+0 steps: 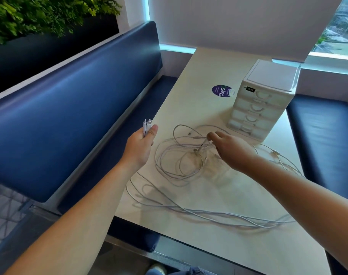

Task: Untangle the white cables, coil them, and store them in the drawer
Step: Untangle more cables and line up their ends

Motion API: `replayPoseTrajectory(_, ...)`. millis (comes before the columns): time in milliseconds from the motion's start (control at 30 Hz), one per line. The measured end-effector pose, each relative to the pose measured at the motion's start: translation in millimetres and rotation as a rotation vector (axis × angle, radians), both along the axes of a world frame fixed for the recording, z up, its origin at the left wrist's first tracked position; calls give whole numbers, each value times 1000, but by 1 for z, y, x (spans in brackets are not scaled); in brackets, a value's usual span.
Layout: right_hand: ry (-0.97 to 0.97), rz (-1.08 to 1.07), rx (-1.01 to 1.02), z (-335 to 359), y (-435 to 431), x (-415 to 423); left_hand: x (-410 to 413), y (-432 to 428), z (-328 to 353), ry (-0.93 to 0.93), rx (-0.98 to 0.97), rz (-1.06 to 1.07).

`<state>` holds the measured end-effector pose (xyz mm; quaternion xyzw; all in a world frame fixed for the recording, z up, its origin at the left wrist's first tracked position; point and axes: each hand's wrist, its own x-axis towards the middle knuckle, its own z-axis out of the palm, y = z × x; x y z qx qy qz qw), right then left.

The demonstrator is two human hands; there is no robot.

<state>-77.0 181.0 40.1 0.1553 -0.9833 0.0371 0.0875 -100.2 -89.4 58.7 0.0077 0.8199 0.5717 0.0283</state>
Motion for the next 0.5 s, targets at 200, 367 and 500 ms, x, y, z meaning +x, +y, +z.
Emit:
replayPoseTrajectory(200,32,-89,20,18,11,-14,1,-1,3,14,15,3)
replayPoseTrajectory(367,174,-153,-229,25,22,-25,-1,-1,8,4,33,1)
replayPoseTrajectory(500,262,-185,-338,39,20,-26,-3,1,19,-3,59,-21)
